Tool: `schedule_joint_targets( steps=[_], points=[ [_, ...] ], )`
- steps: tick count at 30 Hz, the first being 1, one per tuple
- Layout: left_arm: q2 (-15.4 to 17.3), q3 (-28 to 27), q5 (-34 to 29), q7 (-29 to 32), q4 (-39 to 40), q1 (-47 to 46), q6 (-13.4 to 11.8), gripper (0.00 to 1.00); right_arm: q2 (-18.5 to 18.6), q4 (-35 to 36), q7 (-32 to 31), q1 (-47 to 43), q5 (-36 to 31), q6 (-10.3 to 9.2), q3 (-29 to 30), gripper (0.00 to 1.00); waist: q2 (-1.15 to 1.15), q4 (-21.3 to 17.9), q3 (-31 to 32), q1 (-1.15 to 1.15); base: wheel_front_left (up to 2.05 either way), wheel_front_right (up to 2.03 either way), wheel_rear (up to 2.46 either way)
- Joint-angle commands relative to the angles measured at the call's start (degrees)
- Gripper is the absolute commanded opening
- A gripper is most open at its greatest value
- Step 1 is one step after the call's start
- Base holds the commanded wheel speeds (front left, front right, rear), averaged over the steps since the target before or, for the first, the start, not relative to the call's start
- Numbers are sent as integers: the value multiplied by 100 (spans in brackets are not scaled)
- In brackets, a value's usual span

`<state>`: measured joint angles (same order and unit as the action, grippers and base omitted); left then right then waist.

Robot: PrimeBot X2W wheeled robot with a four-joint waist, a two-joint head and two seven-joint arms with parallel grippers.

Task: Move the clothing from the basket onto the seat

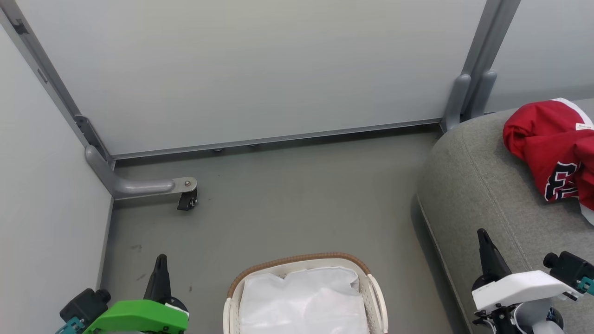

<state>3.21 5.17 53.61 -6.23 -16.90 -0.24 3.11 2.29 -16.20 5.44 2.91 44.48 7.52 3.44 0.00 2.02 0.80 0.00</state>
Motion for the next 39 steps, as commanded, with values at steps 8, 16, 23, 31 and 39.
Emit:
schedule_joint_targets(
  steps=[8,16,23,31,39],
  points=[
    [55,-180,618,172,121,-245,100,0,46,110,-194,158,741,-2,67,0,0,-20,-10,0,0,0,0],
    [60,-301,1077,312,146,-294,148,0,50,127,-334,190,1298,-2,100,0,0,-39,-19,0,0,0,0],
    [62,-406,1455,425,167,-347,186,0,54,141,-447,207,1755,-2,129,0,0,-55,-27,0,0,0,0],
    [62,-509,1855,554,187,-388,229,0,57,157,-568,235,2239,-3,160,0,0,-74,-36,0,0,0,0],
    [61,-618,2226,670,208,-436,267,0,60,173,-685,265,2688,-3,189,0,0,-92,-45,0,0,0,0]
  ],
)
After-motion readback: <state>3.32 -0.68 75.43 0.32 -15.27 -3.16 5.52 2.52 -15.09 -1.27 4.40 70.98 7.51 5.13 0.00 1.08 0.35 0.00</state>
